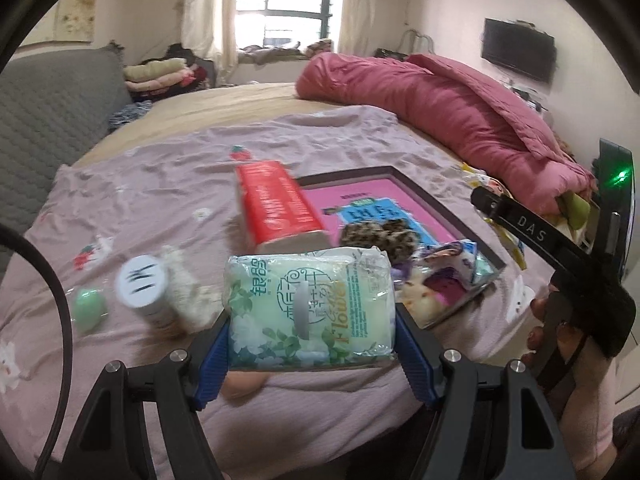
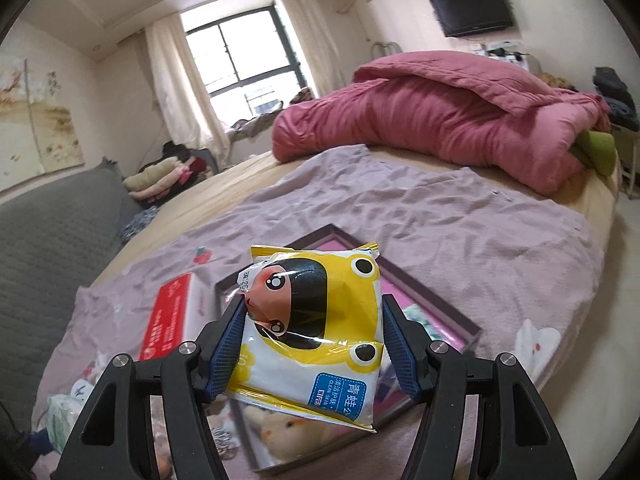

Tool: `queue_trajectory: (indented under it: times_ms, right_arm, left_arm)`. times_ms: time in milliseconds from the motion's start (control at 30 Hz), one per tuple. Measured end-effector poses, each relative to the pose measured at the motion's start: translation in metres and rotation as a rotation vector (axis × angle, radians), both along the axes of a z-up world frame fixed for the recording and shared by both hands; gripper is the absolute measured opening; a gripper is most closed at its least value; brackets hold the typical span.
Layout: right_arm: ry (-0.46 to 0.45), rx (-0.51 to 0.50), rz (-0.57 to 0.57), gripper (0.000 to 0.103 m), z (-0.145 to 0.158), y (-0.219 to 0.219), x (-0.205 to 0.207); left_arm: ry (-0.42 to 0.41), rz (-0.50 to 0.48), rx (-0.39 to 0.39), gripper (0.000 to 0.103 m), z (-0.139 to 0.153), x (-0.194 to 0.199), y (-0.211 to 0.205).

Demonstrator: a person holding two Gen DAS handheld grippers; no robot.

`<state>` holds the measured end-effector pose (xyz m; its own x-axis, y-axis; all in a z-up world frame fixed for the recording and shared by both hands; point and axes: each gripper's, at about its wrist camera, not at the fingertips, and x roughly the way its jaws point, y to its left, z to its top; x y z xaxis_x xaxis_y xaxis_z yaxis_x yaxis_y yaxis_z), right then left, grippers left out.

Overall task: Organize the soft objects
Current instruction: 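Lift the pad pack with the left gripper toward the tray while the right gripper lifts the yellow packet, then lower the pad pack over the tray with the left gripper while the right gripper lowers the yellow packet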

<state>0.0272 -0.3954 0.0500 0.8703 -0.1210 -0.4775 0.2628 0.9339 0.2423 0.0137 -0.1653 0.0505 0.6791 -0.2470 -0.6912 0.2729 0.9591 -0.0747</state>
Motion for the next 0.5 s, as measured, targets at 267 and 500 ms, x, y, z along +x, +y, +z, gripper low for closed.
queue_trajectory:
  times_ms: [267, 500]
  right_arm:
    - [0.008, 0.006, -0.05, 0.066, -0.007, -0.023, 0.001]
    - [0.011, 0.009, -0.075, 0.066, -0.01, -0.034, 0.002]
  left_arm:
    - [0.025, -0.058, 0.033, 0.073, -0.014, 0.03, -0.05]
    - [0.057, -0.069, 0.042, 0.073, -0.03, 0.055, -0.077]
